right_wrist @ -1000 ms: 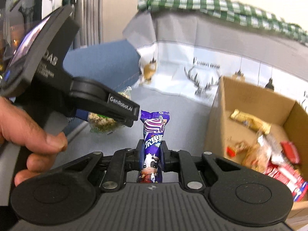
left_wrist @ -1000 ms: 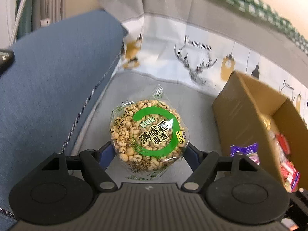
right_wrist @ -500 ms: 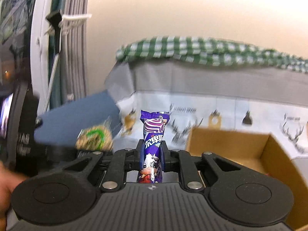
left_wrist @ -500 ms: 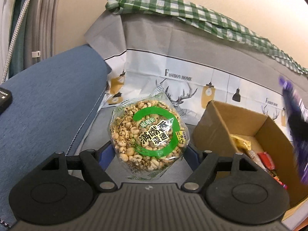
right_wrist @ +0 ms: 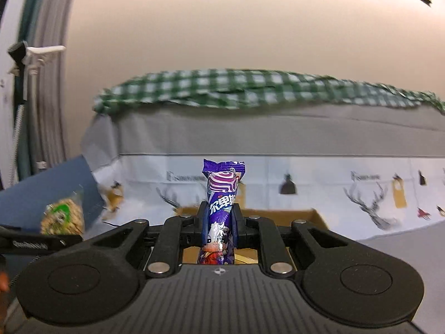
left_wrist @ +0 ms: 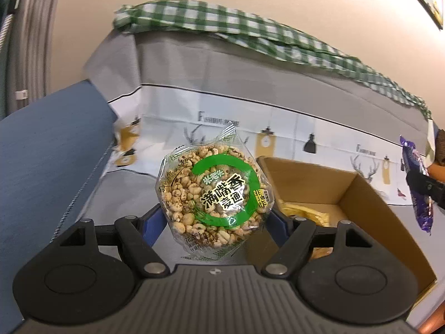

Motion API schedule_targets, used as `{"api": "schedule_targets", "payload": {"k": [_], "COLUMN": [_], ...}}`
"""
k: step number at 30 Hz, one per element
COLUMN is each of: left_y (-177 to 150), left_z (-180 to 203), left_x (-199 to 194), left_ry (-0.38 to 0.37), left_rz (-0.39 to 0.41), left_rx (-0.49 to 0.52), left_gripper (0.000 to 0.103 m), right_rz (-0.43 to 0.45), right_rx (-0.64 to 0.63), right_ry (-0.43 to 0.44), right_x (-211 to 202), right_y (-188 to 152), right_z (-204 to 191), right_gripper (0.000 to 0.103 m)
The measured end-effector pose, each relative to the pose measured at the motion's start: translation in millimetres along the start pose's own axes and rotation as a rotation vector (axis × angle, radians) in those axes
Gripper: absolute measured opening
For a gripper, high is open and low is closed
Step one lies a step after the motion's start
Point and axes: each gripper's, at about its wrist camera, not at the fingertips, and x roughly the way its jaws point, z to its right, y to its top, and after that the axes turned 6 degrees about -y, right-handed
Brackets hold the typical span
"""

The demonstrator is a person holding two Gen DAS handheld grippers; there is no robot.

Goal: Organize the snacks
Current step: 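Lift the chocolate bar and puffed-grain bag over the box with both grippers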

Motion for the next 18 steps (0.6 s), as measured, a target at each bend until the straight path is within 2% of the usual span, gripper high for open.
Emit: {"api": "schedule_targets", "payload": {"k": [7,13,18], "left_y": [3,10,15], "left_z": [40,75,96], "left_x": [17,41,56], "left_ry": [-0.056,-0.099,-0.139], "left_rz": [0.026,0.073,0.100], "left_rx": [0.062,0.141,0.168], "left_gripper": [0.081,0.081,0.081], "right_rz": [-0.022,-0.045,-0.051], "right_rx": [0.039,0.127,0.181], "right_ry": [-0.065,-0.124,-0.179], "right_x": [5,8,9], "right_y": [-11,-18,-22], "right_z": [33,69,89], "right_gripper": [0.016,0.016,0.016]}}
